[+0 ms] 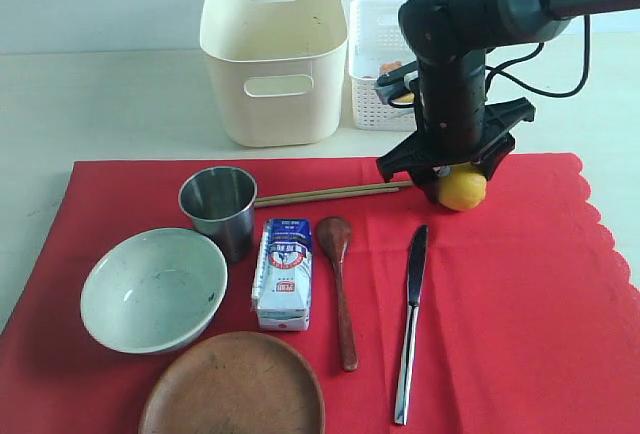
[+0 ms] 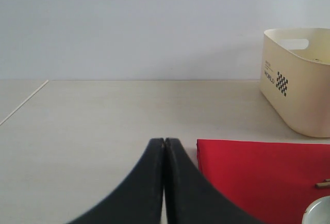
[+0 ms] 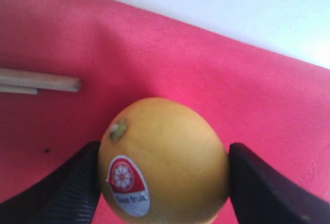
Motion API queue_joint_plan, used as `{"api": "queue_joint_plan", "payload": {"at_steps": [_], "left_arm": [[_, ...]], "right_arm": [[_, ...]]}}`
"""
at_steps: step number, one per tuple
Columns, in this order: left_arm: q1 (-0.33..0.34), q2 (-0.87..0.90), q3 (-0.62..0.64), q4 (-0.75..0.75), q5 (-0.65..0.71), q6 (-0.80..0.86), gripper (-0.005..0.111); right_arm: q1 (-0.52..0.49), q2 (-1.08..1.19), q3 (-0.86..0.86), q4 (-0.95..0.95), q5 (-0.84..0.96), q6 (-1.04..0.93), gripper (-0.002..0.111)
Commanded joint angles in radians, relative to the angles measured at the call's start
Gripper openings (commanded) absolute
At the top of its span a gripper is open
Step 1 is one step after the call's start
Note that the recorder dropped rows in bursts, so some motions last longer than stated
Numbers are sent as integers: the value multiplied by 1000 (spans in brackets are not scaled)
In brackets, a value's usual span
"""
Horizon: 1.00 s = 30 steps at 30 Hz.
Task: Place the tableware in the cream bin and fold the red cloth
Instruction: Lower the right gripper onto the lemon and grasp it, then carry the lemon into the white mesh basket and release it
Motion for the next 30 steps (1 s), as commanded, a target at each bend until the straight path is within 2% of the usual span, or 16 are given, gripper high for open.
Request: {"api": "queue_joint_plan", "payload": {"at_steps": [1, 3, 8, 15, 21, 27, 30], "left_arm": [[-7, -5, 0, -10, 0, 1, 3], [-7, -5, 0, -10, 0, 1, 3], [-7, -5, 0, -10, 0, 1, 3], [-7, -5, 0, -10, 0, 1, 3], [-7, -5, 0, -10, 0, 1, 3], [-7, -5, 0, -10, 0, 1, 3], [-7, -5, 0, -10, 0, 1, 3]], "right_arm": [[1, 9, -2, 18, 11, -4, 8], [1, -1, -2, 11, 18, -4, 0], [1, -76, -2, -28, 16, -4, 0], [1, -237, -5, -214, -37, 85, 0], [1, -308, -5, -268, -248, 103, 0], [1, -289, -5, -281, -553, 103, 0], [-8, -253, -5, -305, -673, 205, 0]]}}
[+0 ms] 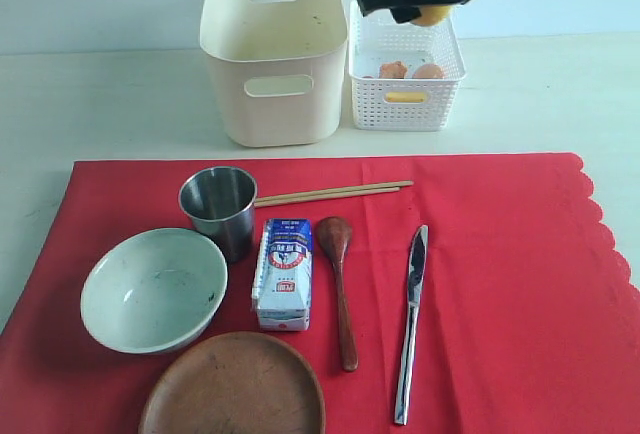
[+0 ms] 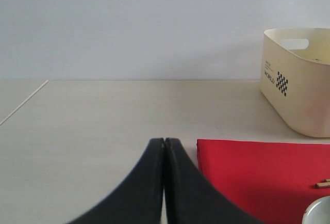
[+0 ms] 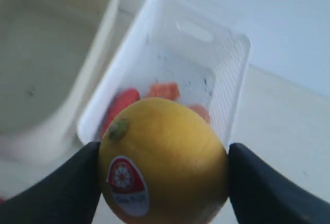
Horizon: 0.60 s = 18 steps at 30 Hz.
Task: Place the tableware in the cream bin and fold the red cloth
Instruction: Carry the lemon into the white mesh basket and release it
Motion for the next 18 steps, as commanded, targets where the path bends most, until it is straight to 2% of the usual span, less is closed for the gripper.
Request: {"api": "queue_joint_plan", "payload": {"at_steps": [1, 5, 12, 18], "left_arm": [[-7, -5, 0, -10, 0, 1, 3], [-7, -5, 0, -10, 0, 1, 3], [-7, -5, 0, -10, 0, 1, 3], [-7, -5, 0, -10, 0, 1, 3]], "right_arm": [[-11, 47, -3, -58, -196, 141, 0], [-51, 109, -3, -112, -240, 330, 0], [-118, 236, -96, -42, -268, 382, 0], [-120, 326, -215, -21, -203, 382, 0]]}}
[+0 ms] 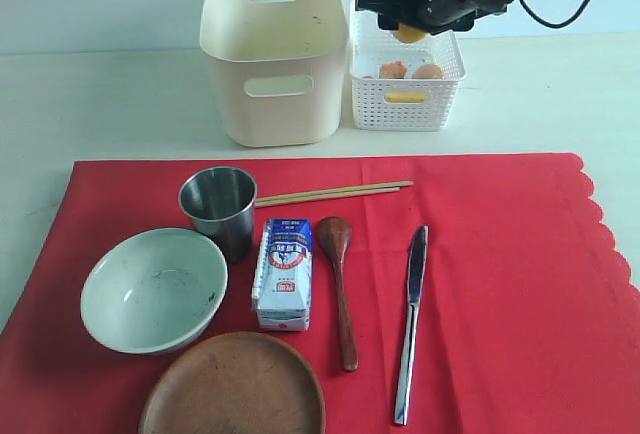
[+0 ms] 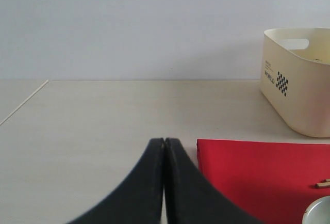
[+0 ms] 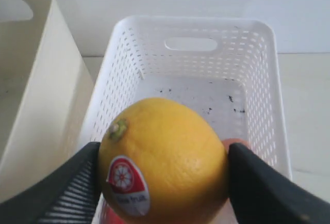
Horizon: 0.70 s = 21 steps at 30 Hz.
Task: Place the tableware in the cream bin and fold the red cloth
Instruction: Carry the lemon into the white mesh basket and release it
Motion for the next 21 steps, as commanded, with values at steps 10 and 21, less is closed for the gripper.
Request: {"api": "queue_joint_plan", "payload": {"at_steps": [10, 21], "left_arm": [[-7, -5, 0, -10, 0, 1, 3], [-7, -5, 0, -10, 0, 1, 3]], "right_arm": [[-4, 55, -96, 30, 36, 25, 35], [-4, 55, -96, 30, 46, 20, 78]]}}
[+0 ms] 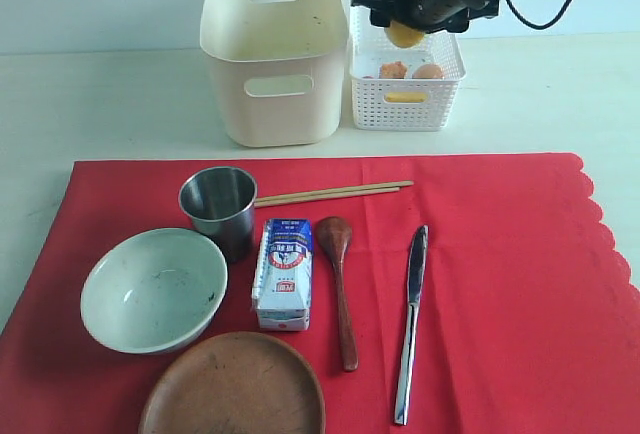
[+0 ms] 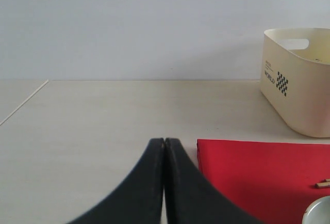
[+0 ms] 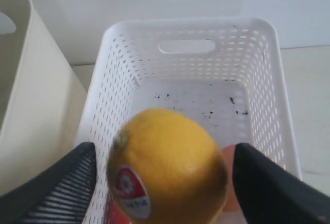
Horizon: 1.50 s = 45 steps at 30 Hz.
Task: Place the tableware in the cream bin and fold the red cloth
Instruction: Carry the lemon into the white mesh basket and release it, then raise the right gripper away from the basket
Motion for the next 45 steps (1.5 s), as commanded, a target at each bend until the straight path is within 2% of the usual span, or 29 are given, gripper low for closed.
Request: {"api": "queue_joint_plan", "payload": {"at_steps": [1, 7, 12, 16, 21, 22, 26, 31, 45], "left_arm": [[-7, -5, 0, -10, 0, 1, 3], [-7, -5, 0, -10, 0, 1, 3], [-7, -5, 0, -10, 0, 1, 3], [-7, -5, 0, -10, 0, 1, 3], [-7, -5, 0, -10, 0, 1, 3], [-7, -5, 0, -10, 0, 1, 3], [-7, -5, 0, -10, 0, 1, 3], [-7, -5, 0, -10, 0, 1, 3], [-7, -5, 0, -10, 0, 1, 3]], "right_arm": [[-3, -5, -8, -5, -9, -14, 79], [-3, -35, -8, -5, 14, -31, 80], [-3, -109, -8, -3, 144, -184, 75], [-3, -179, -8, 24, 249, -272, 49], [-3, -267, -8, 153, 359, -313, 5], [-3, -281, -8, 177, 378, -325, 0], [15, -353, -6, 240, 442, -386, 0], [85, -441, 21, 244, 487, -386, 0], [332, -581, 311, 283, 485, -374, 0]]}}
